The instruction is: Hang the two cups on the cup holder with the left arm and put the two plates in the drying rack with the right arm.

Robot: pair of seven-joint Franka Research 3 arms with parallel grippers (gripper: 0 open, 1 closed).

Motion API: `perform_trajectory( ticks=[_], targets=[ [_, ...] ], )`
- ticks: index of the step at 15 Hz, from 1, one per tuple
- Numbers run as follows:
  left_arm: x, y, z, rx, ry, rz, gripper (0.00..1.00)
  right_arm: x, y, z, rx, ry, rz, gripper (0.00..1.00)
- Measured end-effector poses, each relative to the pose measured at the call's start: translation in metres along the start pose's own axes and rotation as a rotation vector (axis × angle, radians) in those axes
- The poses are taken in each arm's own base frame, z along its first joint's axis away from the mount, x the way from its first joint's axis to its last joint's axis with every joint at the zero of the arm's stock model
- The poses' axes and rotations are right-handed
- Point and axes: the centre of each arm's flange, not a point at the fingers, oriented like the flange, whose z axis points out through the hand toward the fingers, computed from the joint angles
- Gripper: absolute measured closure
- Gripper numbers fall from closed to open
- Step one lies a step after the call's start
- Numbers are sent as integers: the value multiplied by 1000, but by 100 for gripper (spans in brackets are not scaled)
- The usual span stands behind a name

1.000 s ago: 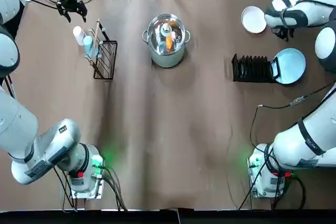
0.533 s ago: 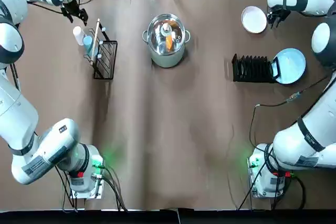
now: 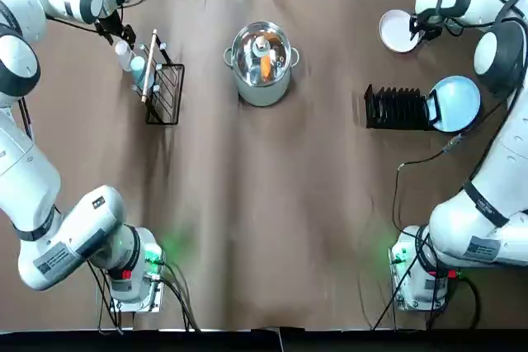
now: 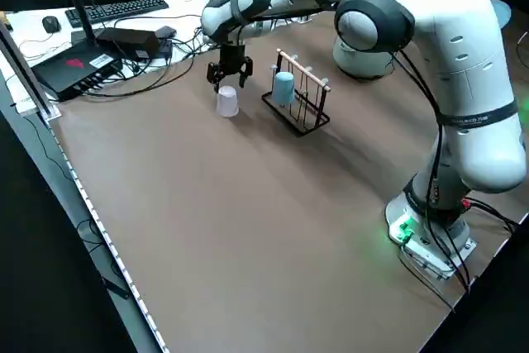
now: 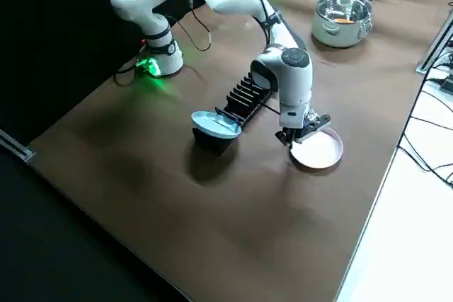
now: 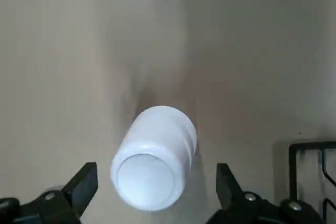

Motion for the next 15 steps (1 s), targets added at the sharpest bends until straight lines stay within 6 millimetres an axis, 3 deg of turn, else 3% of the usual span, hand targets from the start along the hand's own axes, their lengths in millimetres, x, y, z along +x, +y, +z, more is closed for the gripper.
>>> perform_trajectory(
  ticks=[2, 3, 6, 9, 11, 13, 15],
  targets=[
    [-2, -1, 10, -10, -13, -3, 0, 7, 2, 4, 0, 14, 42, 49],
    [-6, -5, 20, -19, -26, -10, 0, 14, 12, 7, -2, 24, 70, 44],
    [-7, -9, 26, -27, -18, -17, 1, 19, 28, 17, -2, 49, 131, 41],
    [-3, -7, 29, -34, 12, -15, 3, 16, 24, 39, 10, 83, 193, 43],
    [-3, -6, 30, -37, 17, -15, 7, 14, 21, 46, 11, 89, 202, 45],
    [-3, -6, 31, -37, 17, -15, 11, 16, 21, 44, 12, 93, 209, 63],
    [-3, -7, 31, -37, 17, -15, 21, 16, 20, 43, 14, 96, 215, 84]
  ],
)
